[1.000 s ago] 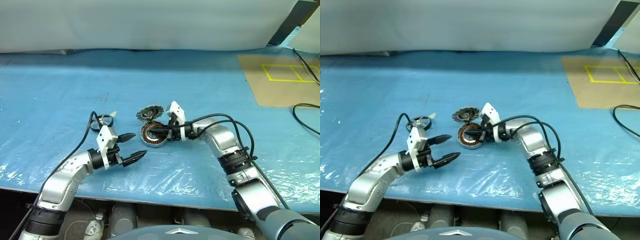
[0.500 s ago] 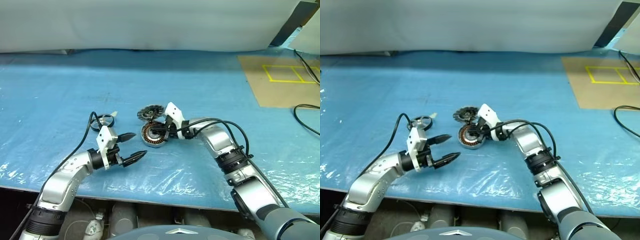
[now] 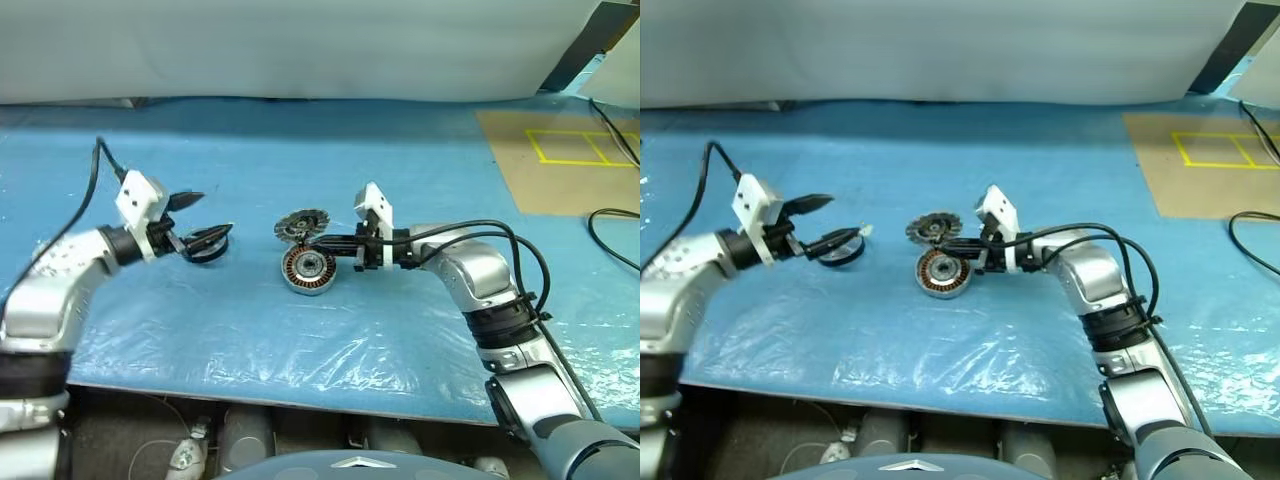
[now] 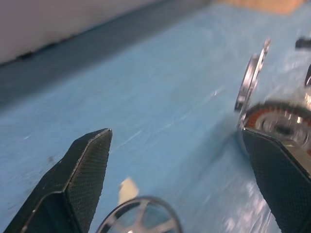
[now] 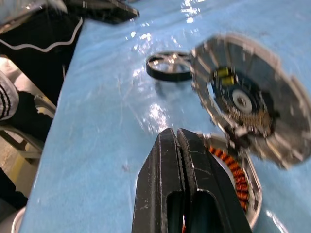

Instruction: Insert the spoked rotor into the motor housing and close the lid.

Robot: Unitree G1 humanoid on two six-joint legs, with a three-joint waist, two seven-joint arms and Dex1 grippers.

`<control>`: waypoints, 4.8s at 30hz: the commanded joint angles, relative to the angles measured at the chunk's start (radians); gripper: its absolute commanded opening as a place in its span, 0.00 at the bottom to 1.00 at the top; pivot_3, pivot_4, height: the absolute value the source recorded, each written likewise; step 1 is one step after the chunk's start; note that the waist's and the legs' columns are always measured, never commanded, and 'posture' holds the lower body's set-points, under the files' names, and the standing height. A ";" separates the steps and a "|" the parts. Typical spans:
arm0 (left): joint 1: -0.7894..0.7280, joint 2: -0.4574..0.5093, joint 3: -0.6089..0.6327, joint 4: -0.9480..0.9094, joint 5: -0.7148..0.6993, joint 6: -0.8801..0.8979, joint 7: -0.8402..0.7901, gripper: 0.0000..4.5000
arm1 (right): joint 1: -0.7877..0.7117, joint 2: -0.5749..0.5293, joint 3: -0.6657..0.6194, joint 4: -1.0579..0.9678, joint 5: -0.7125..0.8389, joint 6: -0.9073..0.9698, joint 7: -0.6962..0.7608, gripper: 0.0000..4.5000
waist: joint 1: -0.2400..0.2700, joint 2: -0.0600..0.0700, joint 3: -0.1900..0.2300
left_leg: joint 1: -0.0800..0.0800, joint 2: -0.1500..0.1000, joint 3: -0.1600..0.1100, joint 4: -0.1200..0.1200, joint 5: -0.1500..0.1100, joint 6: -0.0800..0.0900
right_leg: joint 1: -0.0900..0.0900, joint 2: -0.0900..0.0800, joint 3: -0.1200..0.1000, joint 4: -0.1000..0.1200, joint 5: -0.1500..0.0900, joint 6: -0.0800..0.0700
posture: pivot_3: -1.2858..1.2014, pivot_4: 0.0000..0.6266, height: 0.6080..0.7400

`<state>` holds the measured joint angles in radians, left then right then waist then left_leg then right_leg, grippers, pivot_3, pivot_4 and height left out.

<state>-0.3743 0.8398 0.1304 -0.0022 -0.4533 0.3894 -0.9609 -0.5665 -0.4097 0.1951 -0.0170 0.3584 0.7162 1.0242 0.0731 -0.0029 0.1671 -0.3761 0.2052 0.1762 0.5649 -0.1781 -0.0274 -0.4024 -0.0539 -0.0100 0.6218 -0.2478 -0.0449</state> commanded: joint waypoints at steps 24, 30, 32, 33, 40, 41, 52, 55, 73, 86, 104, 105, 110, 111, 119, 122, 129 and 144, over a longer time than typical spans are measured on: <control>-0.638 -0.073 -0.462 0.982 0.578 -0.277 -0.407 1.00 | 0.260 -0.154 -0.193 -0.354 0.131 0.159 -0.217 0.01 | 0.027 0.000 0.000 | -0.004 -0.002 -0.002 -0.002 0.000 -0.001 | -0.001 -0.003 -0.005 0.000 0.003 0.004 | 0.52 0.24 1.00; -0.654 -0.070 -0.420 0.997 0.543 -0.258 -0.507 1.00 | 0.270 -0.177 -0.176 -0.349 0.132 0.147 -0.212 0.01 | 0.028 0.000 0.001 | -0.004 -0.002 -0.002 -0.001 0.000 -0.001 | -0.001 -0.003 -0.005 0.000 0.002 0.003 | 0.52 0.24 1.00; -0.662 -0.060 -0.416 1.006 0.551 -0.258 -0.530 1.00 | 0.263 -0.179 -0.169 -0.340 0.130 0.144 -0.212 0.01 | 0.026 0.000 0.000 | -0.004 -0.001 -0.002 -0.001 0.000 -0.001 | -0.001 -0.003 -0.005 0.000 0.002 0.003 | 0.52 0.24 1.00; -0.665 -0.055 -0.414 1.007 0.551 -0.256 -0.547 1.00 | 0.261 -0.180 -0.164 -0.336 0.127 0.142 -0.213 0.01 | 0.026 0.000 0.000 | -0.004 -0.001 -0.002 -0.001 0.000 -0.001 | -0.001 -0.003 -0.005 0.000 0.002 0.003 | 0.52 0.24 1.00; -0.686 -0.081 -0.393 1.076 0.557 -0.219 -0.513 1.00 | 0.269 -0.189 -0.116 -0.334 0.108 0.118 -0.205 0.01 | 0.027 0.000 0.000 | -0.004 -0.002 -0.002 -0.001 0.000 -0.001 | -0.001 -0.004 -0.006 0.000 0.002 0.003 | 0.52 0.24 1.00; -0.692 -0.089 -0.383 1.089 0.552 -0.204 -0.501 1.00 | 0.271 -0.190 -0.113 -0.337 0.110 0.118 -0.205 0.01 | 0.027 0.000 0.001 | -0.004 -0.002 -0.002 -0.001 0.000 -0.001 | -0.001 -0.004 -0.006 0.000 0.002 0.003 | 0.52 0.24 1.00; -0.721 -0.111 -0.339 1.165 0.571 -0.150 -0.444 1.00 | 0.294 -0.218 -0.081 -0.362 0.102 0.109 -0.213 0.01 | 0.028 -0.001 0.001 | -0.007 -0.002 -0.004 -0.001 0.000 -0.001 | -0.001 -0.004 -0.009 0.000 0.002 0.003 | 0.52 0.24 1.00; -0.708 -0.118 -0.351 1.167 0.595 -0.191 -0.428 1.00 | 0.287 -0.218 -0.086 -0.353 0.105 0.111 -0.220 0.01 | 0.027 -0.001 0.001 | -0.007 -0.001 -0.005 -0.001 0.000 -0.001 | -0.001 -0.004 -0.009 0.000 0.002 0.003 | 0.52 0.24 1.00; -0.671 -0.164 -0.353 1.156 0.612 -0.224 -0.441 0.61 | 0.293 -0.237 -0.095 -0.354 0.104 0.119 -0.240 0.00 | 0.029 -0.001 0.001 | -0.007 -0.002 -0.005 -0.001 0.000 -0.001 | -0.001 -0.004 -0.009 0.000 0.003 0.004 | 0.52 0.24 1.00; -0.591 -0.157 -0.358 1.091 0.615 -0.270 -0.456 0.30 | 0.266 -0.228 -0.096 -0.320 0.103 0.113 -0.251 0.00 | 0.032 0.000 0.000 | 0.006 -0.003 -0.005 -0.001 0.000 0.000 | 0.012 -0.006 -0.008 -0.001 0.000 0.000 | 0.52 0.24 1.00; -0.165 -0.170 -0.135 0.116 0.137 0.175 -0.463 0.30 | 0.252 -0.221 -0.139 -0.268 0.137 0.114 -0.240 0.00 | 0.024 0.001 0.001 | -0.008 -0.001 -0.003 -0.003 0.000 0.000 | -0.002 -0.005 -0.011 -0.001 -0.001 -0.002 | 0.52 0.24 1.00; -0.163 -0.182 -0.144 0.067 0.119 0.208 -0.444 0.30 | 0.247 -0.221 -0.137 -0.263 0.135 0.112 -0.239 0.00 | 0.024 0.001 0.001 | -0.008 -0.001 -0.002 -0.003 0.000 0.000 | -0.002 -0.005 -0.011 -0.001 -0.001 -0.002 | 0.52 0.24 1.00; -0.206 -0.250 -0.212 -0.018 0.100 0.262 -0.358 0.30 | 0.236 -0.219 -0.125 -0.248 0.123 0.101 -0.237 0.00 | 0.026 0.001 0.001 | -0.008 -0.002 -0.001 -0.001 0.000 0.000 | -0.001 -0.006 -0.011 -0.001 -0.001 -0.002 | 0.52 0.24 1.00; -0.219 -0.256 -0.234 -0.006 0.115 0.250 -0.352 0.30 | 0.236 -0.218 -0.125 -0.249 0.122 0.100 -0.238 0.00 | 0.025 0.001 0.001 | -0.008 -0.002 -0.001 -0.001 0.000 0.000 | -0.001 -0.006 -0.011 -0.001 -0.001 -0.002 | 0.52 0.24 1.00; -0.329 -0.295 -0.376 0.175 0.225 0.102 -0.340 0.30 | 0.260 -0.218 -0.144 -0.268 0.120 0.101 -0.253 0.00 | 0.023 0.001 0.001 | -0.008 -0.001 -0.002 -0.001 0.000 0.000 | -0.001 -0.004 -0.010 -0.001 -0.001 -0.001 | 0.52 0.24 1.00; -0.365 -0.303 -0.408 0.241 0.259 0.046 -0.353 0.30 | 0.278 -0.218 -0.150 -0.279 0.120 0.099 -0.263 0.00 | 0.024 0.001 0.001 | -0.008 -0.001 -0.002 -0.001 0.000 0.000 | -0.001 -0.004 -0.010 -0.001 0.001 0.002 | 0.52 0.24 1.00; -0.395 -0.303 -0.444 0.286 0.274 0.013 -0.413 0.30 | 0.302 -0.217 -0.151 -0.289 0.116 0.094 -0.290 0.00 | 0.023 0.001 0.001 | -0.008 -0.001 -0.002 -0.001 0.000 0.000 | -0.001 -0.004 -0.010 -0.001 0.001 0.001 | 0.52 0.24 1.00; -0.417 -0.331 -0.447 0.360 0.347 -0.062 -0.356 0.71 | 0.306 -0.215 -0.138 -0.272 0.109 0.069 -0.291 0.00 | 0.024 0.001 0.001 | -0.008 -0.001 -0.002 0.000 0.000 0.000 | -0.001 -0.004 -0.010 0.000 0.000 -0.001 | 0.52 0.24 1.00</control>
<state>-0.7680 0.5039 -0.3232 0.3635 -0.1114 0.3344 -1.3240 -0.2576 -0.6250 0.0757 -0.2682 0.4660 0.8056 0.7273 0.0974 -0.0016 0.1676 -0.3840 0.2039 0.1745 0.5654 -0.1777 -0.0273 -0.4030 -0.0580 -0.0204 0.6218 -0.2481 -0.0458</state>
